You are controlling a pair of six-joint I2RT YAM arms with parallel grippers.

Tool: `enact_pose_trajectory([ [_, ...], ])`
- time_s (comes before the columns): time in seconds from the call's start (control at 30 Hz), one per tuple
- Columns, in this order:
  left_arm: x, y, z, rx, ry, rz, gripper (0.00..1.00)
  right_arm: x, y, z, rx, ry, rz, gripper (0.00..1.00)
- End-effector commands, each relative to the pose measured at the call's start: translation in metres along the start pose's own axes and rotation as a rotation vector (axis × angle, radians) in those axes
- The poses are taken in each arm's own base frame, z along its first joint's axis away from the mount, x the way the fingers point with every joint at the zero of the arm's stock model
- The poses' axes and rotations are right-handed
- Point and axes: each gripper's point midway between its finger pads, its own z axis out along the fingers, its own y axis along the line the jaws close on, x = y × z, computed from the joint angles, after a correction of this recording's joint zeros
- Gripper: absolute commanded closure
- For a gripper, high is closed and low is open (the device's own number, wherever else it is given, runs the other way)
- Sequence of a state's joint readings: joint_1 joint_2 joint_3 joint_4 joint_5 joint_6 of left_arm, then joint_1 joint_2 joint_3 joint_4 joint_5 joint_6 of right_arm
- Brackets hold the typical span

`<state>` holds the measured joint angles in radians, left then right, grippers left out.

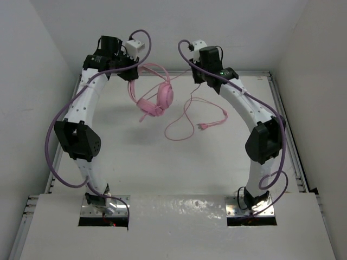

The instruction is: Wrap the headphones

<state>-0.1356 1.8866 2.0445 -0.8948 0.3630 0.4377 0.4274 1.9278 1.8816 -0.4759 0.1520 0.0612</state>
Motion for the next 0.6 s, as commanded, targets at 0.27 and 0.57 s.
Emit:
enact_pose_trajectory([
  [0.27,-0.105,-0.039,-0.104,0.074,-0.316,-0.245,1.0,0.001,0.098,0.059,-0.456,-0.213,0.385,0.18],
  [0.57,-0.165,-0.029,-0.149,0.032,-0.536,-0.368,1.0,0.052,0.151,0.094,-0.565,-0.136,0.487,0.2],
])
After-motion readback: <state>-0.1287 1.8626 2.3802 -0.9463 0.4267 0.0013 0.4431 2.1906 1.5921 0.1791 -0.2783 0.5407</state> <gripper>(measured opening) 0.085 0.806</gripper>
